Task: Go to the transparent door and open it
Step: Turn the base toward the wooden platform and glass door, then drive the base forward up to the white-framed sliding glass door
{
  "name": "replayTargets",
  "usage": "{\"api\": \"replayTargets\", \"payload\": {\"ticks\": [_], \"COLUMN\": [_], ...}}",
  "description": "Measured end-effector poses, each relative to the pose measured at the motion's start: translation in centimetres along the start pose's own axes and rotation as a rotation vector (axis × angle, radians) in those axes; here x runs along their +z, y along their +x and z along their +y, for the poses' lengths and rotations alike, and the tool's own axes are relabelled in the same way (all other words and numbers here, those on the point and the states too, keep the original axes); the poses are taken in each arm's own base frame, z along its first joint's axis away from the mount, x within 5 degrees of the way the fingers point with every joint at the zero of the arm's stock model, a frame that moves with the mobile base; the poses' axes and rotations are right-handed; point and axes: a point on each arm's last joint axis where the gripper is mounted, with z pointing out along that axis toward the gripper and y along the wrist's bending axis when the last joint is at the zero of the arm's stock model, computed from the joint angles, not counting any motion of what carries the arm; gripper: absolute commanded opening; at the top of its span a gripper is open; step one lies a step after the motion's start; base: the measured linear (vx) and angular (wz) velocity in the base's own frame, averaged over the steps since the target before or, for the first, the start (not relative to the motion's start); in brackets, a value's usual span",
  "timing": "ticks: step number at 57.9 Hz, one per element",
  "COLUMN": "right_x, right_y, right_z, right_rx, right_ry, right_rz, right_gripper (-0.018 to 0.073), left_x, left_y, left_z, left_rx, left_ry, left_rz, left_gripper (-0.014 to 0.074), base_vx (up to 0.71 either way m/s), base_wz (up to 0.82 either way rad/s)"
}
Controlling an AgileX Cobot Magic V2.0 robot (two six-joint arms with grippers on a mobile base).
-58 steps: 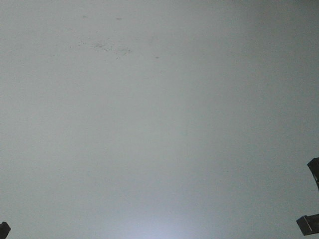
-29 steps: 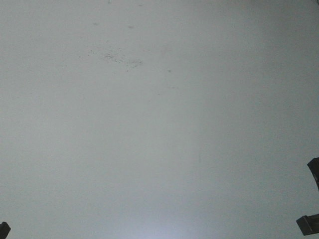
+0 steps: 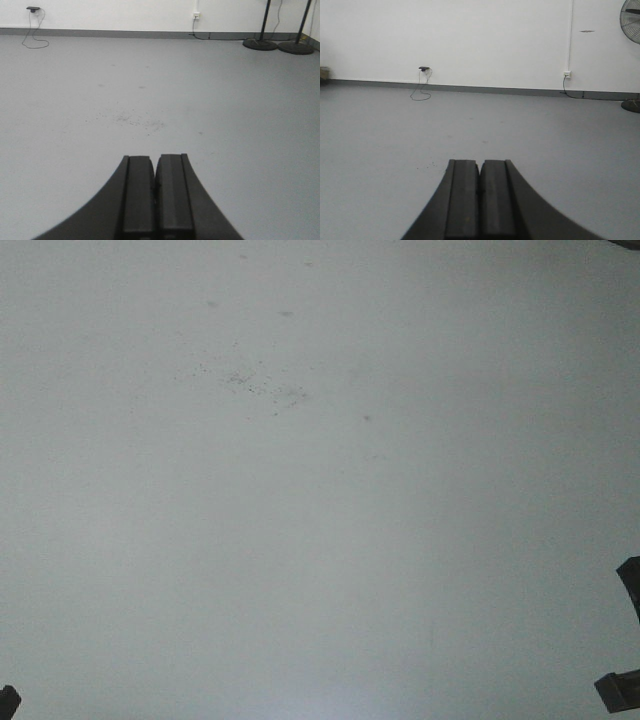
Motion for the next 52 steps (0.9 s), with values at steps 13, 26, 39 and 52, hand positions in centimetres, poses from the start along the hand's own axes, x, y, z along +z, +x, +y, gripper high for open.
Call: {"api": "replayTargets", "payload": {"ticks": [13,26,39,52], "right_x": [0.00,0.00,0.00,0.00], "right_y": [0.00,0.00,0.02,0.02], "right_z": [0.00,0.00,0.00,0.00], "right_rx": [0.000,0.000,0.000,0.000], "right_ry": [0.000,0.000,0.000,0.000], "right_rz": [0.000,0.000,0.001,0.001], "right_gripper": [-0.0003,-0.0003,-0.0003,-0.0003], "left_x": [0.00,0.00,0.00,0.00], "left_y": [0.00,0.00,0.00,0.00], "left_z": [0.00,0.00,0.00,0.00], "left_rx": [0.000,0.000,0.000,0.000], "left_ry": [0.000,0.000,0.000,0.000], "left_rz": [0.000,0.000,0.000,0.000], "left_gripper": [0.0003,0.0003,0.0003,0.0003], "base_vx": [0.45,0.47,0.47,0.46], "base_wz": [0.21,0.34,0.44,0.48]}}
